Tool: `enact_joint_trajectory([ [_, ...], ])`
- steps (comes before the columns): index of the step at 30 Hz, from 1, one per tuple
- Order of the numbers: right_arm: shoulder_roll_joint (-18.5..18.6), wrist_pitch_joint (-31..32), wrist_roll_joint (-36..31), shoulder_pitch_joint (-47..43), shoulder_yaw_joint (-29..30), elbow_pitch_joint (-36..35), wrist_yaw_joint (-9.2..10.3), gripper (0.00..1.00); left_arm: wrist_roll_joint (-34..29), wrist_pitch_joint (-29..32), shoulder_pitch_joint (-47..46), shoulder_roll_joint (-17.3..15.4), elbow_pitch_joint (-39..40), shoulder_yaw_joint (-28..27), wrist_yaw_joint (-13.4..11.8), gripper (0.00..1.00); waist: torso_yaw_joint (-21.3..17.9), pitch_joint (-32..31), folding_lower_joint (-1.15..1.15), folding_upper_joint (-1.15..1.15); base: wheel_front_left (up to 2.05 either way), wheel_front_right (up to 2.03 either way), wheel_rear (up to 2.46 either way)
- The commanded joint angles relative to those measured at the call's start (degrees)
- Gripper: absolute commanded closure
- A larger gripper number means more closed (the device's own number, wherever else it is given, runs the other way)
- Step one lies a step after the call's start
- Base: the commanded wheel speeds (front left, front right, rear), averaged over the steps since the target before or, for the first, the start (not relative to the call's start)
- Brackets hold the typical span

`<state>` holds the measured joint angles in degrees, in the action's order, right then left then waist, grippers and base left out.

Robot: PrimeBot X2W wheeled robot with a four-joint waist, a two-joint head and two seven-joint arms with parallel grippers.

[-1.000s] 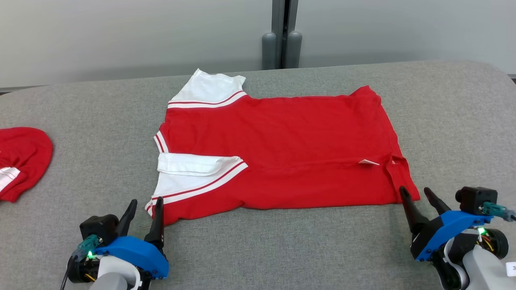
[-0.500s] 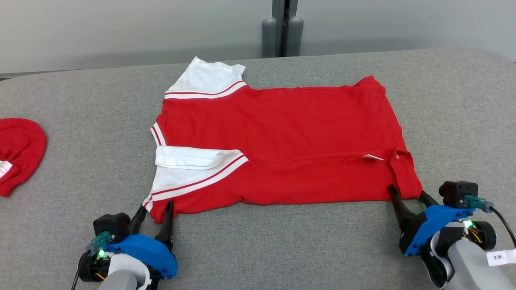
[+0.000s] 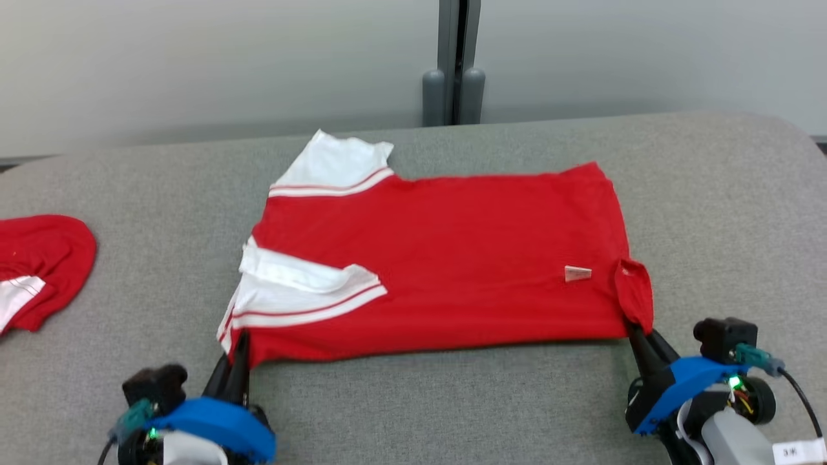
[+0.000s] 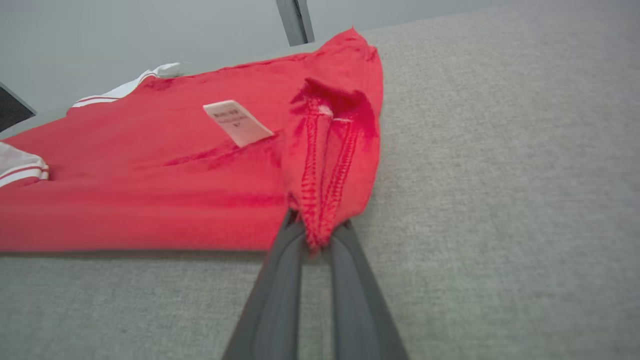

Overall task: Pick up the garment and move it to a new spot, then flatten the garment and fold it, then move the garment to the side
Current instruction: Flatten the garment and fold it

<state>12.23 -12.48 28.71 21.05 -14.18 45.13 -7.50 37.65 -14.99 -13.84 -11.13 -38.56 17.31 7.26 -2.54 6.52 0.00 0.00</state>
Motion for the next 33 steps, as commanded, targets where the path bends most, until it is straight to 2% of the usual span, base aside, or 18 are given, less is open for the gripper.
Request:
enact_joint_trajectory([
  [1,0.20,-0.41,1.01,-1.61,-0.05,-0.72,0.02,1.00,-0.45,-0.24,2.48,-0.34,1.22,-0.50,-0.44,1.00,-0.58,-1.12,0.00,0.00,0.00,0.00,0.00],
  [6,1.42,-0.70,3.31,-7.71,-0.70,-5.47,0.02,1.00,0.53,-0.25,11.29,0.38,8.59,-3.50,-1.36,1.00,-0.34,-3.29,0.00,0.00,0.00,0.00,0.00],
  [10,2.40,0.25,4.35,-14.01,0.62,-10.42,0.02,1.00,-0.82,-0.25,18.17,-0.53,14.25,-3.15,-3.24,1.00,0.19,-4.60,0.00,0.00,0.00,0.00,0.00],
  [18,0.84,6.16,3.88,-24.01,5.48,-21.45,0.02,1.00,1.28,1.31,26.08,-0.79,22.84,-4.56,-6.31,1.00,0.38,-5.37,0.00,0.00,0.00,0.00,0.00],
  [19,0.35,7.23,3.69,-24.90,6.08,-22.29,0.02,1.00,0.99,1.71,26.32,-0.99,23.13,-4.29,-6.45,0.95,0.36,-5.46,0.00,0.00,0.00,0.00,0.00],
  [20,-0.06,7.93,3.26,-25.52,6.61,-23.18,0.02,0.69,0.41,1.69,26.30,-1.23,23.42,-4.12,-6.80,0.40,0.33,-5.52,0.00,0.00,0.00,0.00,0.00],
  [21,-0.33,8.54,2.83,-26.01,7.28,-23.95,0.02,0.12,0.24,1.63,26.28,-1.22,23.57,-4.00,-7.03,0.00,0.33,-5.60,0.00,0.00,0.00,0.00,0.00],
  [22,-0.61,9.11,2.46,-26.44,7.89,-24.51,0.02,0.00,0.13,1.65,26.26,-1.14,23.53,-3.85,-7.22,0.00,0.32,-5.69,0.00,0.00,0.00,0.00,0.00],
  [27,-1.56,8.70,-0.73,-27.19,11.21,-26.93,0.01,0.00,-0.61,0.73,25.00,-1.32,24.49,-4.96,-7.31,0.00,0.14,-5.77,0.00,0.00,0.00,0.00,0.00],
  [33,-2.93,4.26,-5.15,-24.03,15.79,-31.94,0.01,0.00,-6.67,-0.18,21.19,-1.22,28.36,-5.98,-7.41,0.00,-0.02,-5.49,0.00,0.00,0.00,0.00,0.00],
])
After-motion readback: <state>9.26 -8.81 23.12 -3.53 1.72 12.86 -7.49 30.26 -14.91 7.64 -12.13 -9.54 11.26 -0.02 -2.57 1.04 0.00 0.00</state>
